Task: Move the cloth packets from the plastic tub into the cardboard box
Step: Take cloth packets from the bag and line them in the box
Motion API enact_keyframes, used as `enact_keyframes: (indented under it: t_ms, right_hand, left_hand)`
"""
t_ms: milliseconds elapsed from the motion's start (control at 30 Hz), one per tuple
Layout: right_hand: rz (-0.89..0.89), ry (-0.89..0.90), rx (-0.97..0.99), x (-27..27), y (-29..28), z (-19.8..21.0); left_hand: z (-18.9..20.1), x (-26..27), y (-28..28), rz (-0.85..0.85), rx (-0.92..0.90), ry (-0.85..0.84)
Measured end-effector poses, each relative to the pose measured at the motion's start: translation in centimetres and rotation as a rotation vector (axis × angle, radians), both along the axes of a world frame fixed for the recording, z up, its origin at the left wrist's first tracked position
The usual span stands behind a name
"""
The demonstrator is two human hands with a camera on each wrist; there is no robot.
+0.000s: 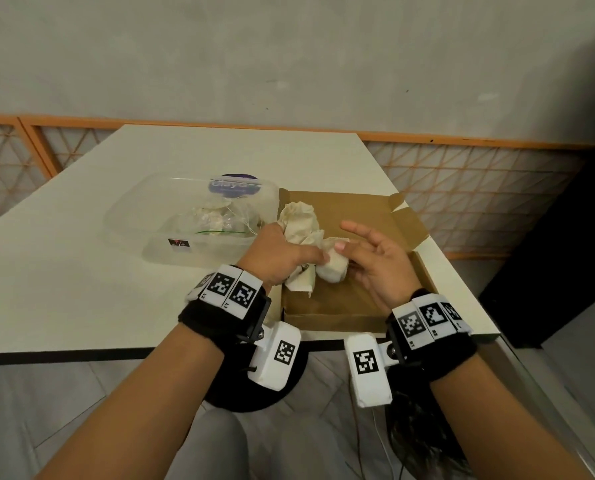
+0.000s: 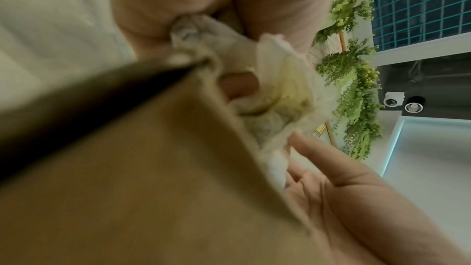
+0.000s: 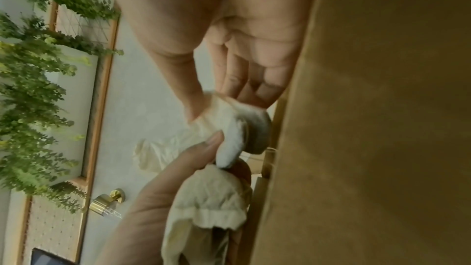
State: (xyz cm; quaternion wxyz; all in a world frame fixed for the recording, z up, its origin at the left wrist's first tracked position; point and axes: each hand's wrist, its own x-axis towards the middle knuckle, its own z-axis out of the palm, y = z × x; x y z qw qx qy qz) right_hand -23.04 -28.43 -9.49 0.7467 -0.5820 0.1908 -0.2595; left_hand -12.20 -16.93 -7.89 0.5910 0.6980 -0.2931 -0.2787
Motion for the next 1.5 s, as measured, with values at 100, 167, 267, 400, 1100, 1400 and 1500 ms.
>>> enact_keyframes:
  t_ms: [100, 167, 267, 400, 1100, 1400, 1500]
  right_hand:
    - [-0.049, 0.049, -0.047, -0.2, -0.6, 0.2]
    - [-0.099, 0.119, -0.131, -0.7, -1.5, 0.8]
    - [-0.189, 0.241, -0.279, -2.0, -3.2, 1.8]
    - [-0.252, 0.361, -0.425, -3.9, -4.5, 2.4]
    - [0.068, 0.312, -0.472, -1.7, -2.1, 6.7]
    - [0.2, 0.655, -1.06, 0.8, -1.8, 8.2]
    - [0.313, 0.713, -1.143, 2.0, -0.9, 8.9]
  left_hand:
    - [0.4, -0.3, 0.1, -0.017, -0.017, 0.026]
    - [0.5, -0.3, 0.1, -0.011, -0.043, 0.063]
    - [1.4, -0.6, 0.1, -0.057, -0.127, 0.114]
    - [3.3, -2.3, 0.0, -0.277, -0.267, 0.206]
    - [2.2, -1.2, -1.6, -0.001, -0.048, 0.041]
    - [0.4, 1.4, 3.4, 0.028, -0.494, 0.705]
    - [-0.6, 1.6, 4.2, -0.012, -0.543, 0.843]
